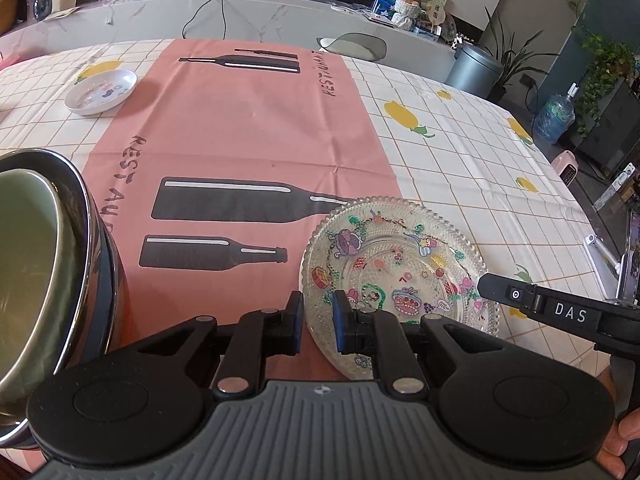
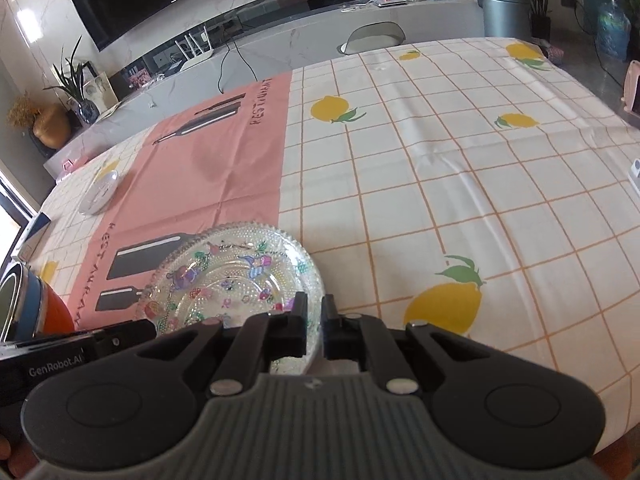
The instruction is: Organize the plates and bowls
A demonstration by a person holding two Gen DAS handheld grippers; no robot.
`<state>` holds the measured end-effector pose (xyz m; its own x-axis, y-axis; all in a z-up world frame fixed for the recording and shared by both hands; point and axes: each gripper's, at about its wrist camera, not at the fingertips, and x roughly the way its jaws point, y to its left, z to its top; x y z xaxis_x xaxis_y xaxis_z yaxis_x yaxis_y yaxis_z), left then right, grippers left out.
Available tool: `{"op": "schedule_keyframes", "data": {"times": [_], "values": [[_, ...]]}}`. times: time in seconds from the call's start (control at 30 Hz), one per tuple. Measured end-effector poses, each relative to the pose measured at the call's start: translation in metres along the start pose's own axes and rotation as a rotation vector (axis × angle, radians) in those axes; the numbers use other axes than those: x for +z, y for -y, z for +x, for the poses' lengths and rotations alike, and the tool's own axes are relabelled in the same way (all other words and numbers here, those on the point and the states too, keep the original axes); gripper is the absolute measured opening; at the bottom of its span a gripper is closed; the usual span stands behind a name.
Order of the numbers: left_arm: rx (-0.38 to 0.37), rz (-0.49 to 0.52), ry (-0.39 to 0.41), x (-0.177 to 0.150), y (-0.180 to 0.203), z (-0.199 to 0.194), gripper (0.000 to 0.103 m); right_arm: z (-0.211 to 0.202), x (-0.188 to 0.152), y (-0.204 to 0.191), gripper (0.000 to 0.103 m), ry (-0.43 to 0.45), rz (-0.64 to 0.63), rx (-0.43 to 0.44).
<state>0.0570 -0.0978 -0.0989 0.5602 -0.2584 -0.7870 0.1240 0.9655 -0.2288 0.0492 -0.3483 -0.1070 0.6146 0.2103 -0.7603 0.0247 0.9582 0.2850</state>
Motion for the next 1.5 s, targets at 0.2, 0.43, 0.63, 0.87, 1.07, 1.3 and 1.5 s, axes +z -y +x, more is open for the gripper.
{"op": "schedule_keyframes", "data": {"times": [0.2, 0.43, 0.63, 0.87, 1.07, 1.3, 1.5], "values": [[0.002, 0.01, -0.002, 0.001, 0.001, 0.0, 0.017, 0.0, -0.001, -0.003, 0.004, 0.005, -0.035, -0.019], [-0.021, 0.008, -0.004, 0.009, 0.002, -0.012, 0.026, -0.012, 0.005, -0.007, 0.019, 0.035, -0.043, -0.029], [-0.091, 0.035, -0.028, 0.029, 0.002, -0.036, 0.034, -0.02, 0.019, -0.019, 0.028, 0.043, -0.034, 0.011], [-0.123, 0.053, -0.019, 0.06, -0.018, -0.071, 0.039, -0.017, 0.039, -0.059, 0.032, 0.027, -0.093, 0.049], [-0.083, 0.045, 0.034, 0.093, -0.059, -0.098, 0.041, -0.007, 0.057, -0.097, 0.038, 0.028, -0.178, 0.063], [-0.038, 0.022, 0.112, 0.128, -0.114, -0.118, 0.043, 0.011, 0.084, -0.138, 0.046, 0.008, -0.24, 0.098], [0.043, -0.025, 0.134, 0.152, -0.163, -0.112, 0.045, 0.04, 0.115, -0.176, 0.053, -0.024, -0.29, 0.138]]}}
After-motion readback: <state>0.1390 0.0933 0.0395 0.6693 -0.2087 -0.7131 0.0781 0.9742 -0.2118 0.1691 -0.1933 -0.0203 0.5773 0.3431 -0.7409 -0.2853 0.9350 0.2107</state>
